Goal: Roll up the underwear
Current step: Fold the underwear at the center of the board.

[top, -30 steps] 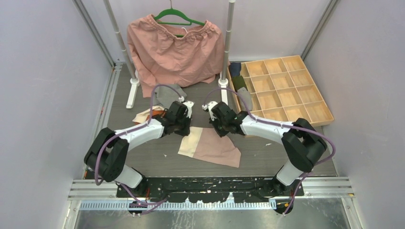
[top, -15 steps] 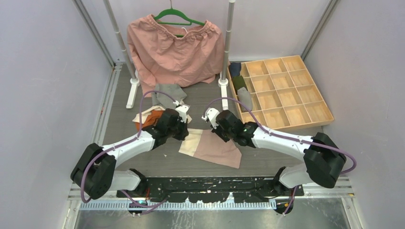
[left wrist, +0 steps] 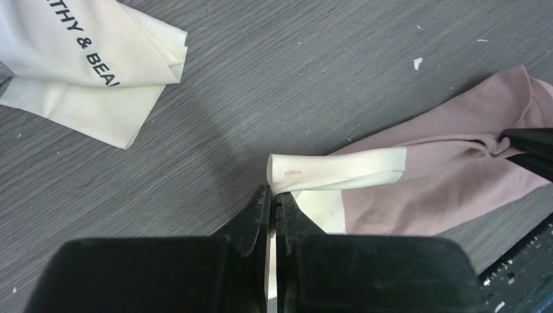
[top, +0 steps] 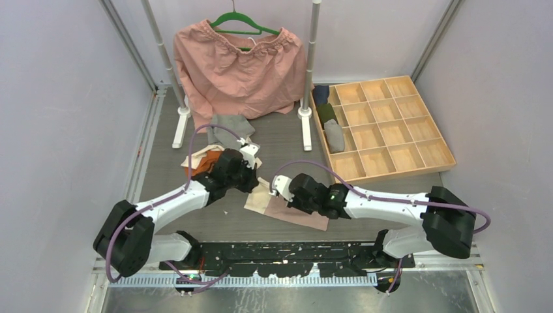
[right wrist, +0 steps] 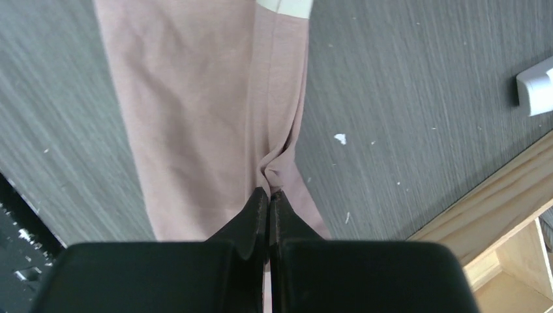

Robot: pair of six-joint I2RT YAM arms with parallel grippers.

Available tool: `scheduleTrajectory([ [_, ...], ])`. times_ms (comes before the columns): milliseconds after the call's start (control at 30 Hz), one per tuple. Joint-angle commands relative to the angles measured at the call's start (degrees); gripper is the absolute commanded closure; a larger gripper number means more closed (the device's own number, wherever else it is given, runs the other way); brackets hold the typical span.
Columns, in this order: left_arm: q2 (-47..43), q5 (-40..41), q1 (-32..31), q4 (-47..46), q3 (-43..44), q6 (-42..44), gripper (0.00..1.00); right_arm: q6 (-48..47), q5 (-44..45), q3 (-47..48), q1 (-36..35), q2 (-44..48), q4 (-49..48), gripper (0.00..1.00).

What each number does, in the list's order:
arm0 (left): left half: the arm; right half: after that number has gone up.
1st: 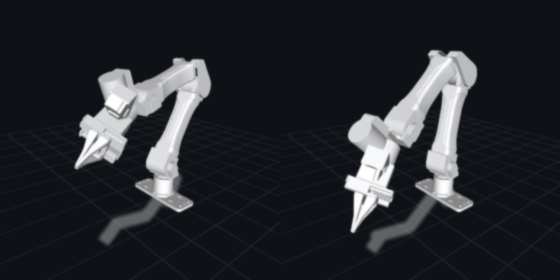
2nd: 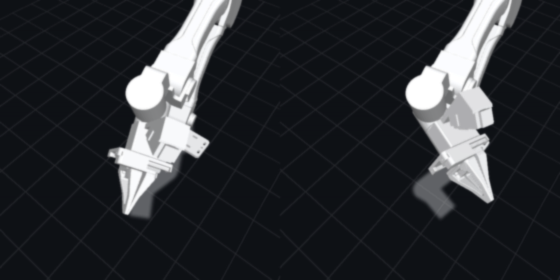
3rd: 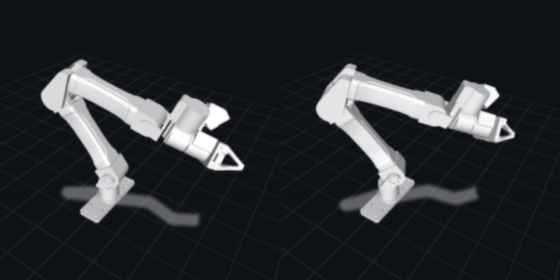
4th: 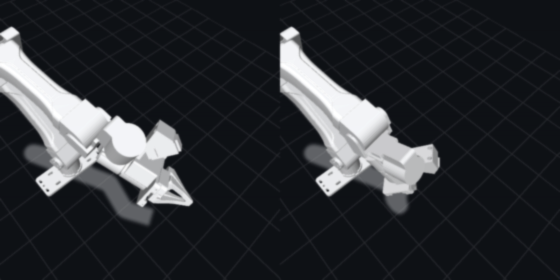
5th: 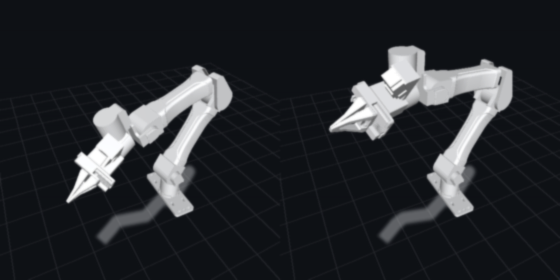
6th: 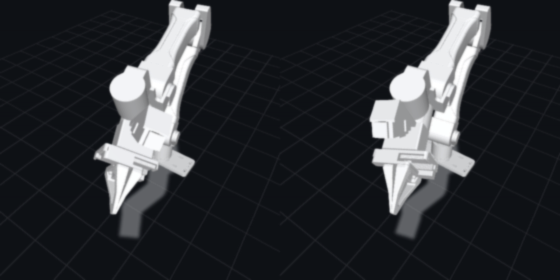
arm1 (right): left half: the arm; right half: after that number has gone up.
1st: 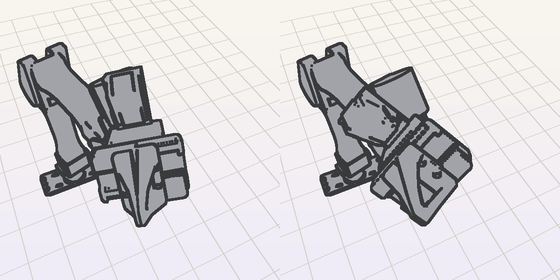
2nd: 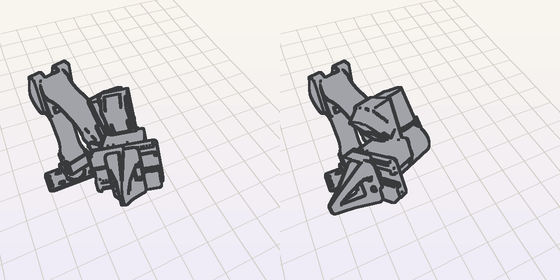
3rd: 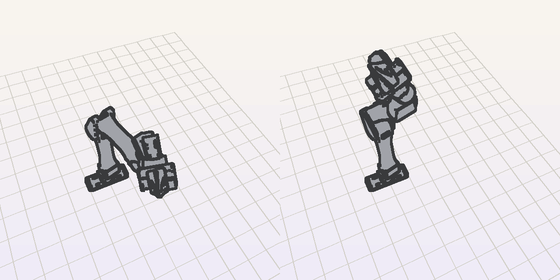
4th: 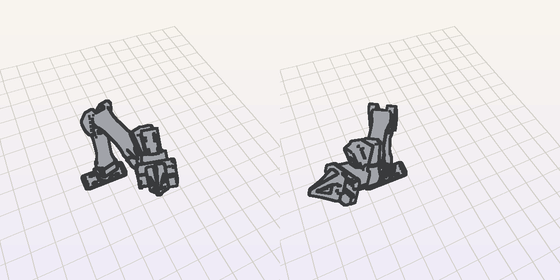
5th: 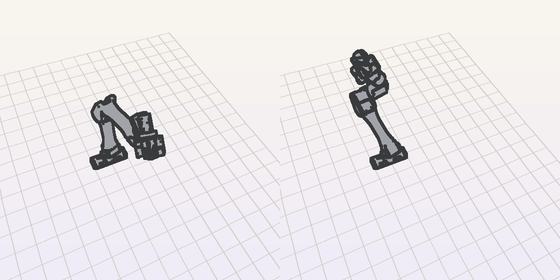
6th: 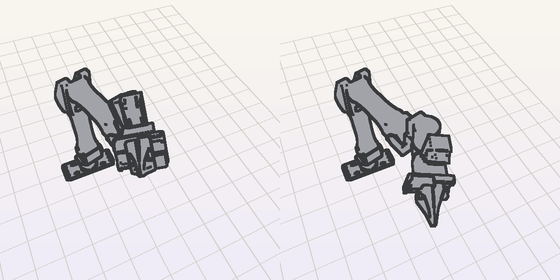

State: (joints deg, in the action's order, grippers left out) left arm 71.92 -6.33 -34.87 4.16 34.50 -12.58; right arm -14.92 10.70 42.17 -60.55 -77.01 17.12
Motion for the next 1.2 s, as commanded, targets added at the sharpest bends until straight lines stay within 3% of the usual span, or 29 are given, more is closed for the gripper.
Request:
scheduleTrajectory([
  [0, -3.5, -2.0, 0.2, 0.5, -0.8, 0.4, 0.99, -0.2, 3.9, -2.6, -3.7, 3.5, -0.1, 0.99],
  [200, -6.0, -5.0, 0.2, 1.5, -3.9, -4.6, 0.99, 1.4, 5.0, -3.8, -7.1, 5.2, 0.3, 0.99],
  [667, -5.1, -1.3, 0.2, 4.4, -5.5, -12.4, 0.99, 1.0, 3.3, -1.0, -12.4, 0.8, 5.6, 0.99],
  [933, -4.9, -1.4, 0.2, 5.0, -5.7, -13.3, 0.99, -0.4, 2.4, -0.4, -14.4, -1.7, 7.3, 0.87],
  [1167, -8.3, -2.7, 0.2, 5.5, -6.9, -14.9, 0.87, -1.5, 1.3, 0.4, -14.5, -4.7, 8.8, 0.81],
])
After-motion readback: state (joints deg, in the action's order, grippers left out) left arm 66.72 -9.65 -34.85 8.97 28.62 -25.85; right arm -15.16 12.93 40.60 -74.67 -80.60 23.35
